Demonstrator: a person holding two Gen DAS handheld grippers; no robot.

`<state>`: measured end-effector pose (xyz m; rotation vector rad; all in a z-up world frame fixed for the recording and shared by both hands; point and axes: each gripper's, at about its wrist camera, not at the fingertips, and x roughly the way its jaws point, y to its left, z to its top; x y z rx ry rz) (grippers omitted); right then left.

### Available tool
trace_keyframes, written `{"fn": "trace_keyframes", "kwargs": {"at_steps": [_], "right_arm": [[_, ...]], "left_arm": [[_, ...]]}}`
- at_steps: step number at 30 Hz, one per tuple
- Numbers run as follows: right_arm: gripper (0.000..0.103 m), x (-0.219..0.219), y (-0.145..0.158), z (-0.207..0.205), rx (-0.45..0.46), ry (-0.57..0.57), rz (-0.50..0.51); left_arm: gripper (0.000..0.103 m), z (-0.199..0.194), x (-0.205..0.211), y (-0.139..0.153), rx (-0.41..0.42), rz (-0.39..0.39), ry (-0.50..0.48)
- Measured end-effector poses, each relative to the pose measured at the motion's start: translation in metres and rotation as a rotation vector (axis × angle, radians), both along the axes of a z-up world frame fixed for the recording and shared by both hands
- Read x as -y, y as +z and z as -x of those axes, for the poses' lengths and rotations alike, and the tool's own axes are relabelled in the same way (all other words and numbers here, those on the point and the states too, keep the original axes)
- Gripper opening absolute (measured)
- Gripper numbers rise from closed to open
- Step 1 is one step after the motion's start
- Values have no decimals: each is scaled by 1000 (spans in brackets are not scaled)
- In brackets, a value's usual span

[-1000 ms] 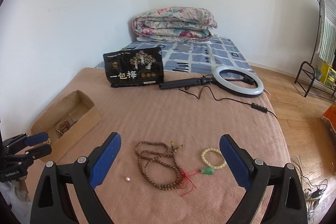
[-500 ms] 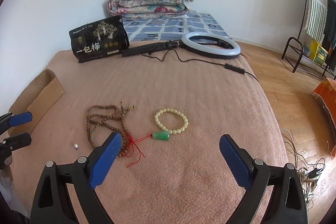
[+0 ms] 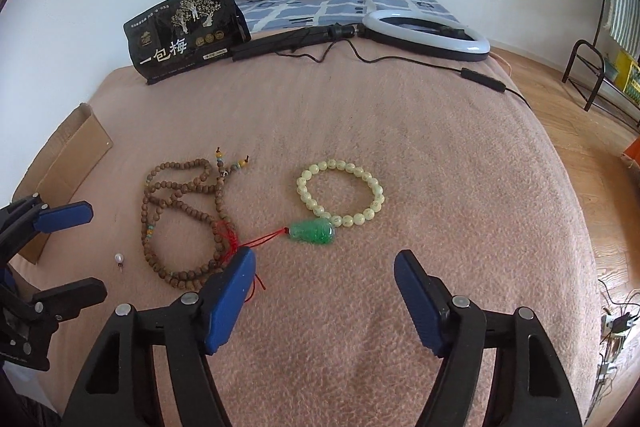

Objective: Organize jewelry
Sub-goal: 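Move both tools away from the box toward the wooden prayer beads, then close the left tool on the wooden beads while the right grasps the jade pendant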

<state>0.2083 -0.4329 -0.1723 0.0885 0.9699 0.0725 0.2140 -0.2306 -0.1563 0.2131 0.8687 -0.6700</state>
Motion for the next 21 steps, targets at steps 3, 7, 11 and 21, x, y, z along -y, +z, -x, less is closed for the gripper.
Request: {"fn": "trace_keyframes", "kwargs": {"at_steps": [3, 7, 11, 21], "right_arm": [[67, 3, -5, -4, -8, -15, -19], [65, 11, -11, -5, -17, -38, -49], [65, 15, -11, -3, -16, -40, -59], [61, 20, -7, -4, -11, -28, -62]], "left_arm": [[76, -21, -6, 0, -30, 28, 32], [76, -55, -10, 0, -91, 75, 54], [76, -87, -3, -7, -118, 52, 66], [76, -120, 22, -41, -243, 19, -6]]}}
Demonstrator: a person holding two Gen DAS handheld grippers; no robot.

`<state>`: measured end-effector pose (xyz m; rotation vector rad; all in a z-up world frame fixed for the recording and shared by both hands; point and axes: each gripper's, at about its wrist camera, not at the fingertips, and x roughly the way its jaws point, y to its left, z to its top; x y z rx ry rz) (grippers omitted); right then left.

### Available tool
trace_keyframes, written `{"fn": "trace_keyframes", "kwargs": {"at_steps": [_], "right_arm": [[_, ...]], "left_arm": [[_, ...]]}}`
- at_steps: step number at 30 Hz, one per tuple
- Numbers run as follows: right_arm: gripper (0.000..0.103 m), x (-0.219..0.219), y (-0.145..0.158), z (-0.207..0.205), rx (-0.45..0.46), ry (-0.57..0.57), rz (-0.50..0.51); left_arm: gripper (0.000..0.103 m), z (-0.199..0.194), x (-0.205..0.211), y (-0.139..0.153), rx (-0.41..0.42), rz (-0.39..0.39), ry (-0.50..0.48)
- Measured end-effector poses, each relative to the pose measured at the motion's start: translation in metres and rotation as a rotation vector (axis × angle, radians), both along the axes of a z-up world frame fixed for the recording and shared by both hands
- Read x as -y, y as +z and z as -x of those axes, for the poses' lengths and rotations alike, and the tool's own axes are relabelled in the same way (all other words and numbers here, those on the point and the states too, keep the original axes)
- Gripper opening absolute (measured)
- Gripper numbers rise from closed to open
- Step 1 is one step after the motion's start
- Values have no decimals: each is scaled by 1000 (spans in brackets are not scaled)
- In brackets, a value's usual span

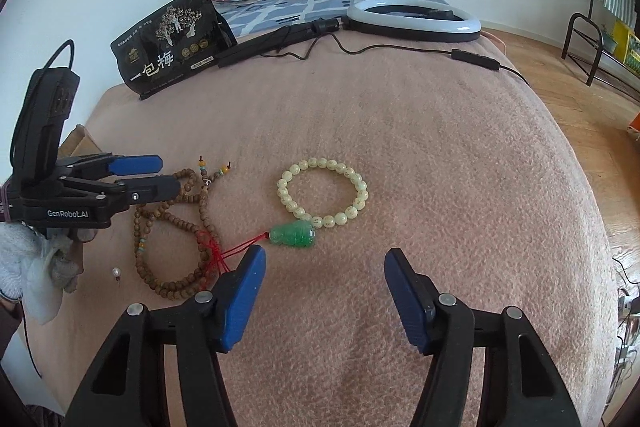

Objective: Organize jewelry
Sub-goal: 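Close the left tool on the wooden beads while the right grasps the jade pendant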

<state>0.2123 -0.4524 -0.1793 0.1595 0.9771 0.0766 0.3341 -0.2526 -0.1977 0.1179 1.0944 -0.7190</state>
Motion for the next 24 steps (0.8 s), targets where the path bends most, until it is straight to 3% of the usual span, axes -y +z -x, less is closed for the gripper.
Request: {"fn": "trace_keyframes", "kwargs": {"at_steps": [7, 14, 17, 24], "right_arm": [[55, 2, -9, -6, -23, -5, -32], [52, -2, -14, -12, -31, -8, -51], [50, -9, -14, -15, -31, 4, -41], [46, -23, -16, -25, -36, 8, 1]], "left_arm": [[76, 18, 7, -1, -36, 40, -79], [71, 62, 33, -4, 118, -137, -186], [63, 71, 33, -6, 149, -152, -191], [30, 64, 19, -5, 148, -117, -142]]}}
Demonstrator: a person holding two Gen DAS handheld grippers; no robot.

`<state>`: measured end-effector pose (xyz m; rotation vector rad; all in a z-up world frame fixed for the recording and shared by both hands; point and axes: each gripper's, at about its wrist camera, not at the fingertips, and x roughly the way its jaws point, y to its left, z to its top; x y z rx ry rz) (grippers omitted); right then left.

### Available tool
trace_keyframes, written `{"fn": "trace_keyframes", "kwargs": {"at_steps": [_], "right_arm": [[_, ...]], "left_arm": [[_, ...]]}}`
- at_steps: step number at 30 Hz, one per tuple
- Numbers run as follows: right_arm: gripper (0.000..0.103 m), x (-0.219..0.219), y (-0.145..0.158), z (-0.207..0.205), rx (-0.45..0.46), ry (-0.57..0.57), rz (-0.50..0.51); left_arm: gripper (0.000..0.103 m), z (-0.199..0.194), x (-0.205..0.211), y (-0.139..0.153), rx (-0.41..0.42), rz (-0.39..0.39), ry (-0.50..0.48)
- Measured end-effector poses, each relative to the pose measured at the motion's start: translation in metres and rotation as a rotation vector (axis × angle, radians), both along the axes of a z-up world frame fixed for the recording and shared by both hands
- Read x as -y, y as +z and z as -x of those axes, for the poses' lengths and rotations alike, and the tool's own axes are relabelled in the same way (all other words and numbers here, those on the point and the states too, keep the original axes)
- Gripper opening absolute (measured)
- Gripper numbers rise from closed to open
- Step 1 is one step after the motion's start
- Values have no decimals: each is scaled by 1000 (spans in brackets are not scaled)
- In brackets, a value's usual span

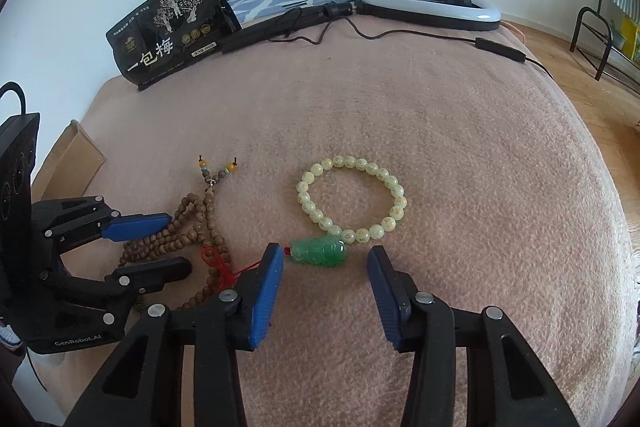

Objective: Organize jewelry
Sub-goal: 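Close the left tool on the wooden beads while the right grasps the jade pendant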

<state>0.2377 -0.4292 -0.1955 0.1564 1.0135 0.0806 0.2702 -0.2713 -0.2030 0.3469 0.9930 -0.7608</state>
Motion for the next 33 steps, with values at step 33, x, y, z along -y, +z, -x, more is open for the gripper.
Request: {"fn": "trace_keyframes", "kwargs": {"at_steps": [33], "right_arm": [[15, -5, 46, 40, 96, -25, 43]], "left_arm": [[11, 11, -32, 54, -39, 279, 119]]}}
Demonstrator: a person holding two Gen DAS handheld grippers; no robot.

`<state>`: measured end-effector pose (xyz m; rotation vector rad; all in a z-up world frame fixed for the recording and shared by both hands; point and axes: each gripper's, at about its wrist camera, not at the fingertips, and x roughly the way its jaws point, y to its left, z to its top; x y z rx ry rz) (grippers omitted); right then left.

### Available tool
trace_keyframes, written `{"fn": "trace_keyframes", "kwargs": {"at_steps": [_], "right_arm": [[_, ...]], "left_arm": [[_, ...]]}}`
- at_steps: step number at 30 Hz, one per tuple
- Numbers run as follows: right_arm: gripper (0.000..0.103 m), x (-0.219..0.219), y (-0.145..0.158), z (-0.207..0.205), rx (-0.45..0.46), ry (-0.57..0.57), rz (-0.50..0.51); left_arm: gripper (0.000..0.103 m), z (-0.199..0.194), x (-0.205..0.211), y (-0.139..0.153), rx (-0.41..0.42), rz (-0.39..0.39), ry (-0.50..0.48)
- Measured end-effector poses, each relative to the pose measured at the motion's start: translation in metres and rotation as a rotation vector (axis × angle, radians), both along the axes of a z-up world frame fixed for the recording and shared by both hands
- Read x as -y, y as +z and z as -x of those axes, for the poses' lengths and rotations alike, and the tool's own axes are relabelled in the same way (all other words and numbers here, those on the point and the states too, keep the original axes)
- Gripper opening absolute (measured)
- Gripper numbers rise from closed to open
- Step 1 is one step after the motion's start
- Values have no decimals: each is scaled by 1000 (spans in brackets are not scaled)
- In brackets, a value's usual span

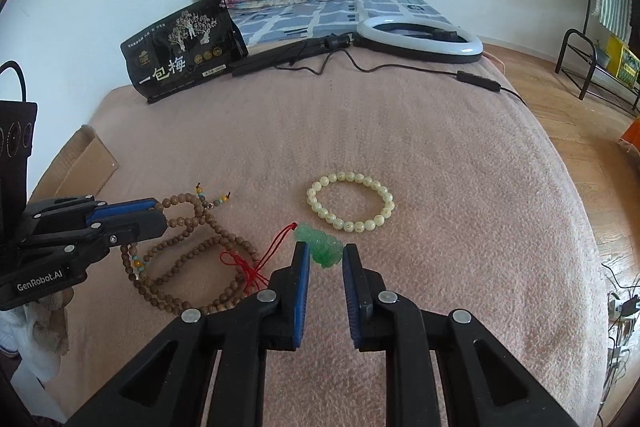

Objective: Organize jewelry
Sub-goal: 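Close the left tool on the wooden beads while the right grasps the jade pendant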

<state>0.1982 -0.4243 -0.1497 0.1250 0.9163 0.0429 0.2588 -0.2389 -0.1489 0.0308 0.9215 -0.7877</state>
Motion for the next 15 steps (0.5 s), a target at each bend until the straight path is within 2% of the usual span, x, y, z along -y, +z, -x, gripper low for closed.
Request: {"fn": "trace_keyframes", "kwargs": {"at_steps": [2, 3, 4, 6, 7, 11, 15], "right_arm": [[15, 1, 10, 5, 19, -3, -2], [11, 1, 14, 8, 29, -5, -2], [1, 1, 19, 10, 38, -9, -4], [0, 4, 29, 15, 56, -18, -12], [0, 4, 33, 17, 64, -18, -17], [0, 1, 41, 22, 72, 2, 4], [0, -1, 23, 16, -6, 48, -71]], "left_arm": [[11, 3, -2, 10, 11, 19, 2], [11, 5, -3, 14, 17, 26, 5], [11, 6, -4, 19, 23, 32, 8], [11, 8, -7, 28, 31, 48, 14], [4, 10, -9, 33, 37, 54, 18], [4, 15, -10, 44, 66, 44, 22], [4, 21, -8, 43, 74, 21, 15]]}}
